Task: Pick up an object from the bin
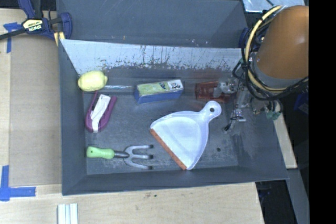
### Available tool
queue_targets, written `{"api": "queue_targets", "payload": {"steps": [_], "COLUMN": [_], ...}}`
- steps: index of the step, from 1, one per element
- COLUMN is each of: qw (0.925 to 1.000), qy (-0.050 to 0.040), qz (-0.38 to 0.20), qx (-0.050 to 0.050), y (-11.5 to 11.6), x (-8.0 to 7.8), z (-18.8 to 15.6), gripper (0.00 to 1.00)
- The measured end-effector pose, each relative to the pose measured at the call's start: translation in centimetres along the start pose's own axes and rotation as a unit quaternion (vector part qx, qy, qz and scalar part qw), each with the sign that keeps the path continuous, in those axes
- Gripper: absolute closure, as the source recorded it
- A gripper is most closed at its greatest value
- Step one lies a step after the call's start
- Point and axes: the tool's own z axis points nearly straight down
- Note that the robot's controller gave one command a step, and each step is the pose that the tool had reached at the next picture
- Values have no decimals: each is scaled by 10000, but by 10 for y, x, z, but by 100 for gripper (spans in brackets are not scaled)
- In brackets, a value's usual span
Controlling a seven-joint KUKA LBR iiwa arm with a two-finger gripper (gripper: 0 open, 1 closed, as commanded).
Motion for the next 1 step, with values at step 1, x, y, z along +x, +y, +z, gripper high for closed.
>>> {"api": "queue_targets", "payload": {"steps": [1], "qw": [10000], "qy": [0], "qz": [0], "qx": [0], "y": [0], "x": [0], "z": [0], "gripper": [0]}}
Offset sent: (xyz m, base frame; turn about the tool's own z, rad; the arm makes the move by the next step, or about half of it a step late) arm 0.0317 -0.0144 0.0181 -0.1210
